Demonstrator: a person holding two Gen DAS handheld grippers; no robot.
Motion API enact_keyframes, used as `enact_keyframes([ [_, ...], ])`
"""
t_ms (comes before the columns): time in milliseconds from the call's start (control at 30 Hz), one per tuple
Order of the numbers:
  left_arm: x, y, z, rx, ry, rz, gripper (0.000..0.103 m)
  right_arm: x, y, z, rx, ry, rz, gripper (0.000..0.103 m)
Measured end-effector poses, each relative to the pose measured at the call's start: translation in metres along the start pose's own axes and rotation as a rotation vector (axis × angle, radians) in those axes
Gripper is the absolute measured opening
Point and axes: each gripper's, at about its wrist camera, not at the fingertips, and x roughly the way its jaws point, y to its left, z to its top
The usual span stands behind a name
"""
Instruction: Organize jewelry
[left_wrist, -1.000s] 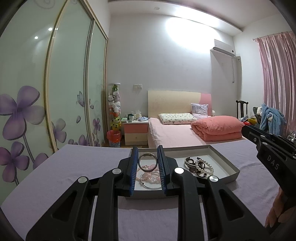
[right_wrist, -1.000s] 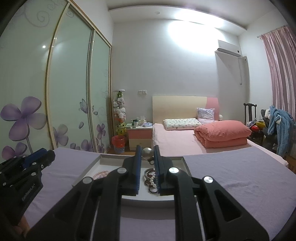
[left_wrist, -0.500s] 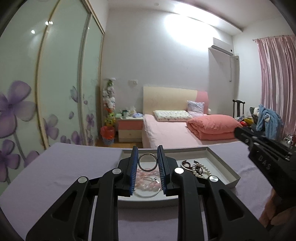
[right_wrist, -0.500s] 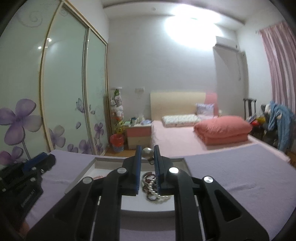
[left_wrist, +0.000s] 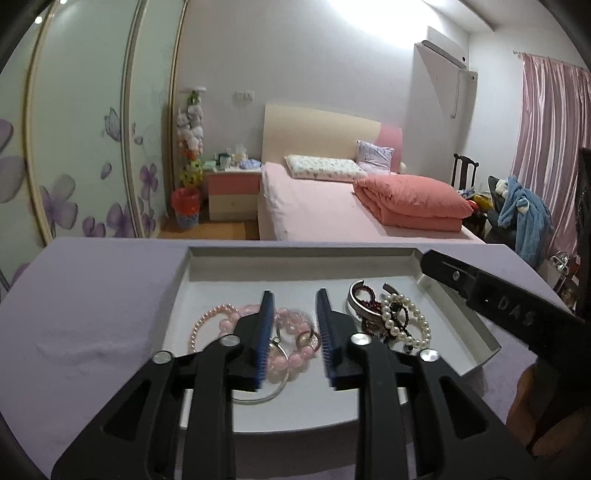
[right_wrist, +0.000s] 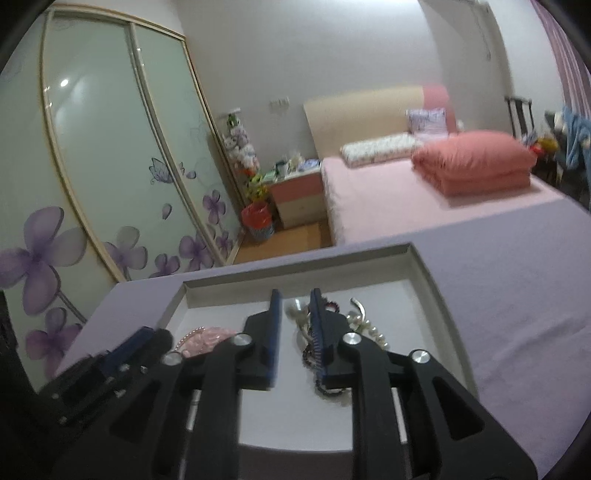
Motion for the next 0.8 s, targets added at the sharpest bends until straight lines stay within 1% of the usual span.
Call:
enact_keyframes([
  [33, -0.004, 0.004, -0.001, -0.007, -0.008, 0.004, 0.051, -0.004, -0.001, 0.0, 0.006, -0.019, -0.005, 0.054],
  [67, -0.009, 0.008, -0.001, -0.013, -0.026, 0.013, 0.056, -0.011, -0.004, -0.001, 0.008, -0.038, -0.014, 0.054],
  [133, -0.016, 0.014, -0.001, -0.031, -0.032, 0.013, 0.056, -0.025, -0.011, -0.002, 0.023, -0.053, -0.012, 0.054],
  [267, -0.041, 0.036, -0.001, -0.124, -0.046, -0.007, 0.056, -0.048, -0.019, -0.004, 0.044, -0.067, -0.005, 0.054],
  [333, -0.052, 0.042, 0.0, -0.151, -0.058, -0.008, 0.057, -0.061, -0.018, -0.01, 0.042, -0.066, 0.0, 0.054],
  [400, -0.07, 0.05, -0.004, -0.171, -0.079, -0.003, 0.062, -0.075, -0.014, -0.016, 0.037, -0.056, 0.008, 0.054],
  [433, -0.079, 0.053, -0.006, -0.176, -0.089, 0.003, 0.063, -0.081, -0.012, -0.02, 0.031, -0.052, 0.008, 0.056],
  [533, -0.107, 0.059, -0.016, -0.171, -0.126, 0.041, 0.072, -0.102, -0.002, -0.03, -0.006, -0.047, -0.001, 0.064],
  [600, -0.122, 0.061, -0.023, -0.158, -0.147, 0.077, 0.085, -0.118, 0.007, -0.039, -0.045, -0.052, -0.012, 0.072],
  [633, -0.129, 0.061, -0.027, -0.149, -0.158, 0.098, 0.088, -0.126, 0.009, -0.043, -0.061, -0.057, -0.016, 0.08],
  [667, -0.136, 0.06, -0.031, -0.137, -0.168, 0.116, 0.092, -0.133, 0.014, -0.048, -0.078, -0.066, -0.022, 0.084],
  [700, -0.144, 0.059, -0.035, -0.121, -0.181, 0.137, 0.095, -0.14, 0.018, -0.051, -0.094, -0.077, -0.029, 0.092],
  [733, -0.15, 0.056, -0.039, -0.103, -0.191, 0.154, 0.097, -0.15, 0.023, -0.057, -0.113, -0.093, -0.041, 0.098],
  [800, -0.161, 0.052, -0.043, -0.076, -0.203, 0.179, 0.101, -0.162, 0.028, -0.065, -0.134, -0.11, -0.059, 0.099],
])
